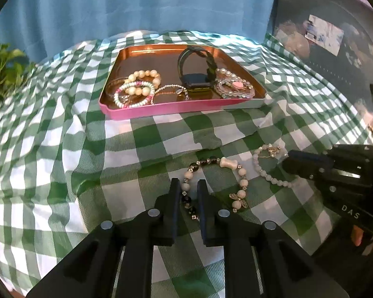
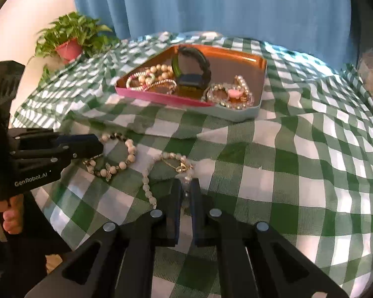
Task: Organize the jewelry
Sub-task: 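Grasp the black-white bead bracelet with the left tool while the right tool grasps the white pearl bracelet, then carry both bracelets over the orange tray with both tools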
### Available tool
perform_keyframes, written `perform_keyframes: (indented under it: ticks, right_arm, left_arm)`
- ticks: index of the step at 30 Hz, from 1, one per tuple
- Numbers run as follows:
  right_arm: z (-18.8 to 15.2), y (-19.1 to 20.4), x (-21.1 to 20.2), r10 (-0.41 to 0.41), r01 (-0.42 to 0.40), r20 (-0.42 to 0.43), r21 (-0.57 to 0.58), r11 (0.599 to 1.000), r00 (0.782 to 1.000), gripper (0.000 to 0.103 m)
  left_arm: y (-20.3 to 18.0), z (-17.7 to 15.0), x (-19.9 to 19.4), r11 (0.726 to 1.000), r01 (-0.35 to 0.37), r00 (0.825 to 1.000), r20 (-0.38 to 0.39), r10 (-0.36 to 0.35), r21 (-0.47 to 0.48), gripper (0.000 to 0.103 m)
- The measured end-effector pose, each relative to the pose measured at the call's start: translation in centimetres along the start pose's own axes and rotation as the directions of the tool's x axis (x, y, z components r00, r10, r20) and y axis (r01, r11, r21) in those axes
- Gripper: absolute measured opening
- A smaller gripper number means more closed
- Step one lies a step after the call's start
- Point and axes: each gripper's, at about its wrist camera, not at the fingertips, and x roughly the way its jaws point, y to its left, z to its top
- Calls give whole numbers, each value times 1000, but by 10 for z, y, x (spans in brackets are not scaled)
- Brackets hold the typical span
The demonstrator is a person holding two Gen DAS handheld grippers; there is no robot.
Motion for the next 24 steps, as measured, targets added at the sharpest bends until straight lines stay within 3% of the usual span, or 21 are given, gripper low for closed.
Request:
perform_keyframes:
  ticks: [3, 5, 8, 17, 21, 24]
  right_arm:
    - [0, 6, 1, -31, 31, -6, -39, 999, 999, 7]
    - [1, 8, 0, -47, 46, -4, -50, 998, 999, 5]
    - [5, 7, -9, -34, 35, 31, -41, 999, 999, 5]
    - [28, 13, -63, -39, 34, 155, 40, 999, 987, 5]
    - [37, 17, -91, -41, 28, 199, 70, 997, 979, 5]
    - [45, 20, -113, -44, 25, 239, 82, 996, 970, 5]
  left_arm:
    - [-4, 1, 2, 999, -3, 1000, -8, 3, 53, 12]
    - [-1, 2, 2, 999, 27, 999, -21, -26, 29, 8]
    - [-6, 3, -1, 999, 13, 1000, -24, -12, 31, 8]
    - [-26, 37, -54, 999, 40, 994, 99, -43, 31, 8]
    - [-23, 52, -83, 999, 46, 986, 161, -46, 0, 8]
    - [-19, 62, -106, 995, 92, 976, 202, -84, -30, 8]
